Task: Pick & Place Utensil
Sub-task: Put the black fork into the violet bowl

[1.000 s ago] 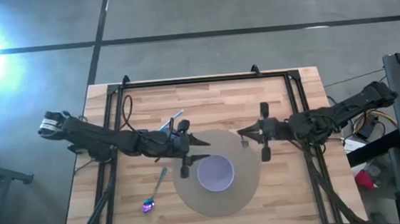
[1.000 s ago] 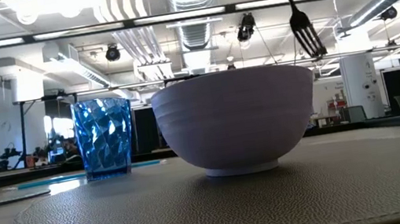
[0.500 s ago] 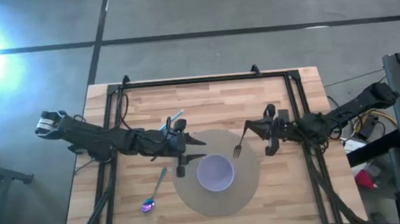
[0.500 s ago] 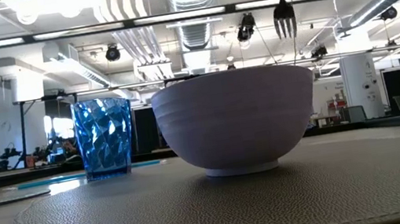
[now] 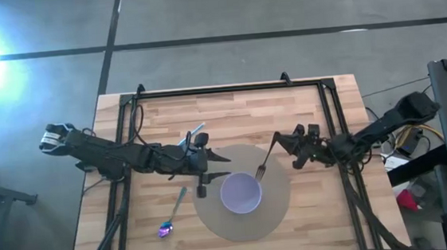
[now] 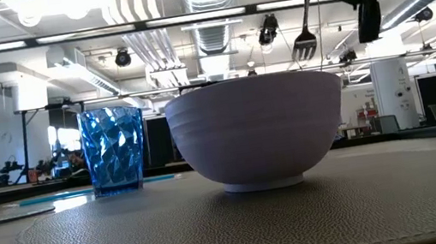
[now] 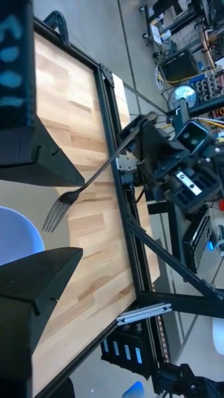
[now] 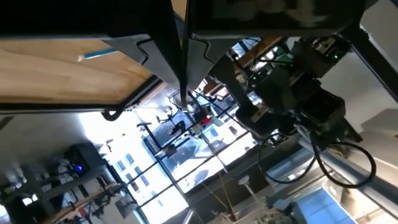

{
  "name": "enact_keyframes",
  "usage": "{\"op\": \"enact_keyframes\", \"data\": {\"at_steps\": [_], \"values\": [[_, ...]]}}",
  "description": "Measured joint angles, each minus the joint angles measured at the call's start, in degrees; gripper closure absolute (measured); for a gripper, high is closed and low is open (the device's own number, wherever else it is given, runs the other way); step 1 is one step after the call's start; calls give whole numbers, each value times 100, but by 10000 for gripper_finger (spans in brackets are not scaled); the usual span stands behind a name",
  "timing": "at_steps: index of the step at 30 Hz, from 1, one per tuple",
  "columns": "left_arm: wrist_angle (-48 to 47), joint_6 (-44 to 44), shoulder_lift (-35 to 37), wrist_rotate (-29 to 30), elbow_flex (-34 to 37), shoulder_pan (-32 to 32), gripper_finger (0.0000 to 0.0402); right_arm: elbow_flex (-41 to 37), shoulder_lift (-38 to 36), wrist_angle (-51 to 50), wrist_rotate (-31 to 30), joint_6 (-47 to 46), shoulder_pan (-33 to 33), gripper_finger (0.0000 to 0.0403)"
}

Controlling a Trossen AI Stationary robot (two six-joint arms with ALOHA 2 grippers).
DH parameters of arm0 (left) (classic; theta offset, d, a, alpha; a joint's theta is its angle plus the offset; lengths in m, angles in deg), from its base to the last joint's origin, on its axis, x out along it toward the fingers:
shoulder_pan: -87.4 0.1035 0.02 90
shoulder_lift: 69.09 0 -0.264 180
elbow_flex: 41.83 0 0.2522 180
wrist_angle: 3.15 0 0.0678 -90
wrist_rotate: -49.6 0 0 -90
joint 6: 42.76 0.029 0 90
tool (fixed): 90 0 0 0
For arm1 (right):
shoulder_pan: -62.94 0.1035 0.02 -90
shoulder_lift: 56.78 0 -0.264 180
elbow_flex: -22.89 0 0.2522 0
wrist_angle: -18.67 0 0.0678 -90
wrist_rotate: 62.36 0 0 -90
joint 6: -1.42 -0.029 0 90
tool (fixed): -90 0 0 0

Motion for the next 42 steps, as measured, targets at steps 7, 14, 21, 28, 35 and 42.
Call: {"op": "enact_keyframes", "data": {"at_steps": [7,14,21,28,35,42], "values": [[-22,-10,0,0,2,-2,238,461,949,374,2,-183,1,394],[-275,-128,0,0,-4,-2,238,886,1626,387,4,-376,1,394],[-286,-181,0,0,-4,-2,238,794,2057,399,-189,-996,-6,394],[-280,-179,0,0,-4,-2,238,811,2496,424,-292,-1436,-1,394],[-267,-176,0,0,-13,-2,238,820,2901,530,-339,-1815,1,394],[-269,-175,0,0,-13,-2,238,820,3173,822,-398,-1835,1,394]]}}
